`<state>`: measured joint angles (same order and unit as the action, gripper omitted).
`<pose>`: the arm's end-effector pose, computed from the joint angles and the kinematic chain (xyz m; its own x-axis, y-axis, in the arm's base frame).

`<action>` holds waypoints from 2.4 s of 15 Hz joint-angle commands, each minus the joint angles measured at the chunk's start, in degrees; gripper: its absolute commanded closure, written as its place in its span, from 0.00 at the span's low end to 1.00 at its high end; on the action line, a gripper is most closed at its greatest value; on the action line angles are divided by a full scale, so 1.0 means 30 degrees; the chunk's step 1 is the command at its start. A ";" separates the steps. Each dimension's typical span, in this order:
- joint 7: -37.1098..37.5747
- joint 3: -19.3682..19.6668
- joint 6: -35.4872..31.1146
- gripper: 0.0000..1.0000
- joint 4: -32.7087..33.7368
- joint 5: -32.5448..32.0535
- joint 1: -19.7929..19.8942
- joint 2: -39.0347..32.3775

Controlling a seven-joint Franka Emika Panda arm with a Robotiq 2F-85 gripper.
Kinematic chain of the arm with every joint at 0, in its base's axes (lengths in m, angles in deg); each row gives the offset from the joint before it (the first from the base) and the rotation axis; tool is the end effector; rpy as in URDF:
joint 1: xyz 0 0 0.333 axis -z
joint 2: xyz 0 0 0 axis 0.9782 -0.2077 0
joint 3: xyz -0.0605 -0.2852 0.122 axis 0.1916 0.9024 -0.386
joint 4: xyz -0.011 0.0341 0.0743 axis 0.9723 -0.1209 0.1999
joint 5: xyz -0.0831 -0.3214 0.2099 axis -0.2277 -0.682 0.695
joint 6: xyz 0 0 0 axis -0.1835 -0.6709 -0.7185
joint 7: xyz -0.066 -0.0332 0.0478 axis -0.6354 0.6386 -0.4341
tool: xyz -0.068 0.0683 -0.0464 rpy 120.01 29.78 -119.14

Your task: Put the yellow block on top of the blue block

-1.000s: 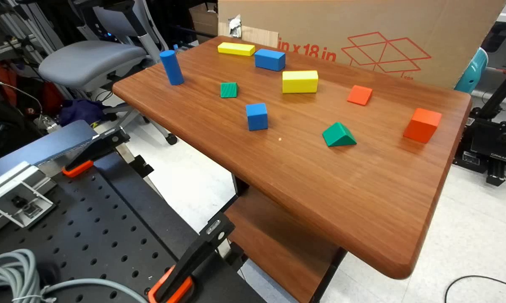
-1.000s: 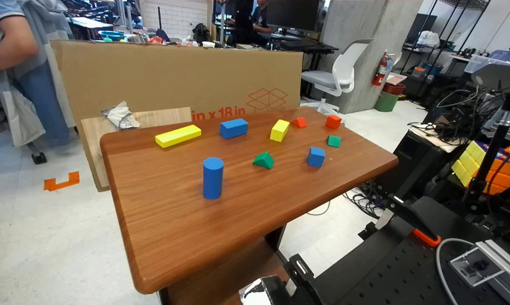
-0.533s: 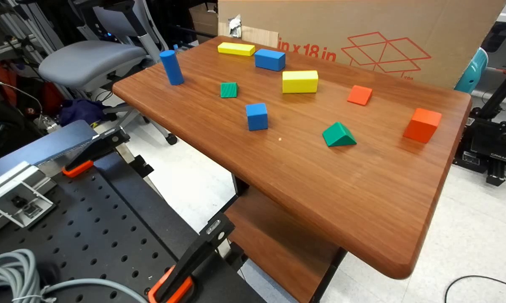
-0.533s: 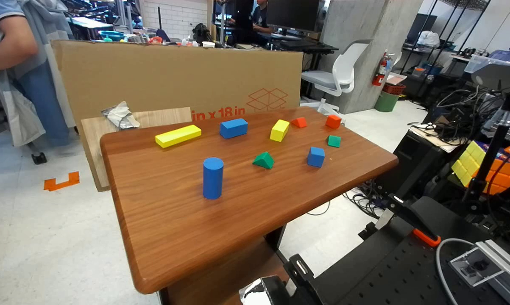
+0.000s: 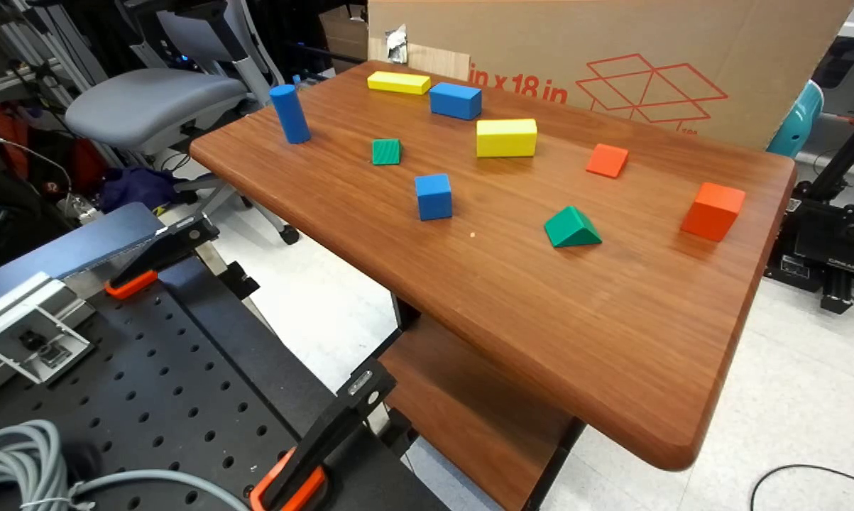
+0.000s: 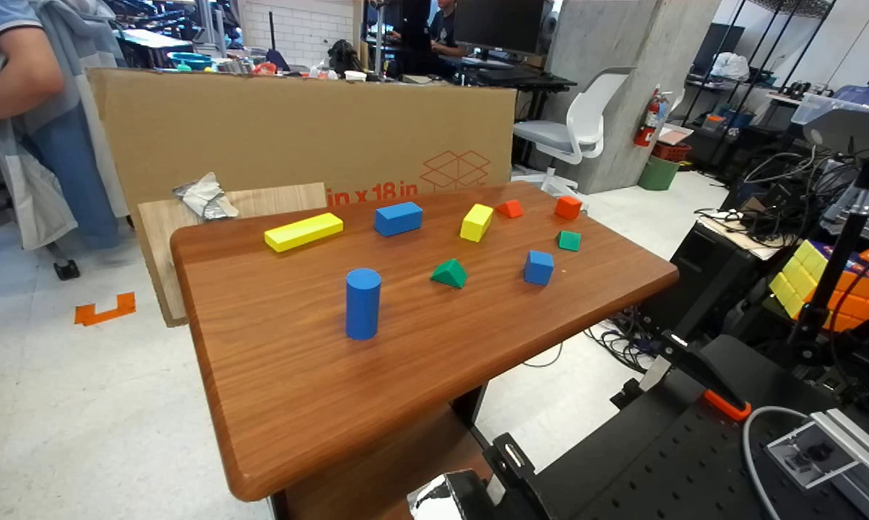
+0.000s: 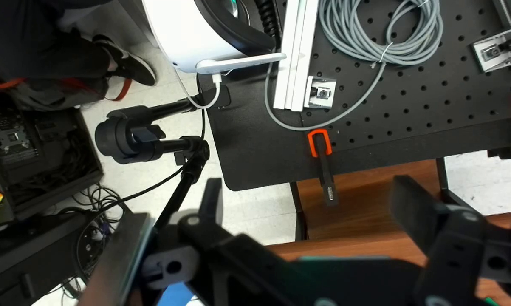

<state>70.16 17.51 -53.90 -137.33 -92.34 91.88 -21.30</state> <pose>0.2722 -0.1131 0.4212 0.9735 -0.2009 -0.1091 -0.1771 -0.9645 0.1958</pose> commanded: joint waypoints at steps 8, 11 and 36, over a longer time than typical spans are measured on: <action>0.7365 -0.3720 0.0491 0.00 0.3919 0.1491 -0.1701 -0.6940; 0.9295 -0.4059 -0.0131 0.00 0.6025 0.2558 -0.2375 -0.9936; 2.2145 -0.2348 -0.8332 0.00 2.0719 0.7062 -0.8284 -2.6026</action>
<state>133.10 8.12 -78.18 -82.10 -69.77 69.69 -93.56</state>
